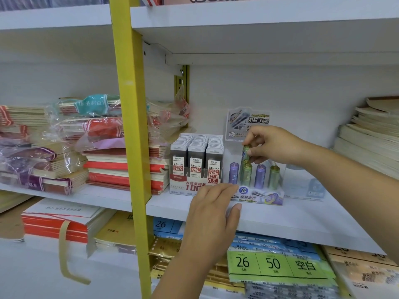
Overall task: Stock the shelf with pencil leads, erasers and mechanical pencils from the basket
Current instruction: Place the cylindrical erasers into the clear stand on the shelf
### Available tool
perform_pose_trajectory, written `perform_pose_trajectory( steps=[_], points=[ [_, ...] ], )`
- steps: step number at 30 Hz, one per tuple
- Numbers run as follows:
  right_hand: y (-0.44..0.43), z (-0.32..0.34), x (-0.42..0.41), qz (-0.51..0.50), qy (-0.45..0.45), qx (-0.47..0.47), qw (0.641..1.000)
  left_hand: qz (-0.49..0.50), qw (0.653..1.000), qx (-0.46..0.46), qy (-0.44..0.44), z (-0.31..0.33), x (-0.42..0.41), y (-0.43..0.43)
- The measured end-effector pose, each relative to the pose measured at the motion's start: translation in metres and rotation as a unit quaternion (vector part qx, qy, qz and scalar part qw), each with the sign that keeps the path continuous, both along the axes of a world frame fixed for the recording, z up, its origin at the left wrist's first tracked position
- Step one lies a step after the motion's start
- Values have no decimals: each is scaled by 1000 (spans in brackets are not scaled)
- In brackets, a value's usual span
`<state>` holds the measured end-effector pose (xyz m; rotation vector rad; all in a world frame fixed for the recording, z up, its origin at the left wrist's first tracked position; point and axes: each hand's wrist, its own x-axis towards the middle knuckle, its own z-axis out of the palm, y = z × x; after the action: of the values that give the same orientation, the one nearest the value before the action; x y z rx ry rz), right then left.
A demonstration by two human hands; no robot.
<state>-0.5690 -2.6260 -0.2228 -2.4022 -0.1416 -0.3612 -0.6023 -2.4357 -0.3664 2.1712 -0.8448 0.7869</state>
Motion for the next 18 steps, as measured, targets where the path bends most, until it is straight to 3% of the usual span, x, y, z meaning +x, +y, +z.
perform_pose_trajectory(
  steps=[6,13,16,18],
  points=[
    [-1,-9,6,-11,12,-66,998,1,1000,1,-3,0,0,0],
    [0,-4,2,-21,80,-49,995,-14,1000,14,8,2,1,4],
    [7,-5,-19,-43,-75,-74,993,-36,999,-22,11,0,-5,7],
    [19,-14,-52,2,-209,8,978,-31,998,-60,-3,-4,-18,13]
  ],
)
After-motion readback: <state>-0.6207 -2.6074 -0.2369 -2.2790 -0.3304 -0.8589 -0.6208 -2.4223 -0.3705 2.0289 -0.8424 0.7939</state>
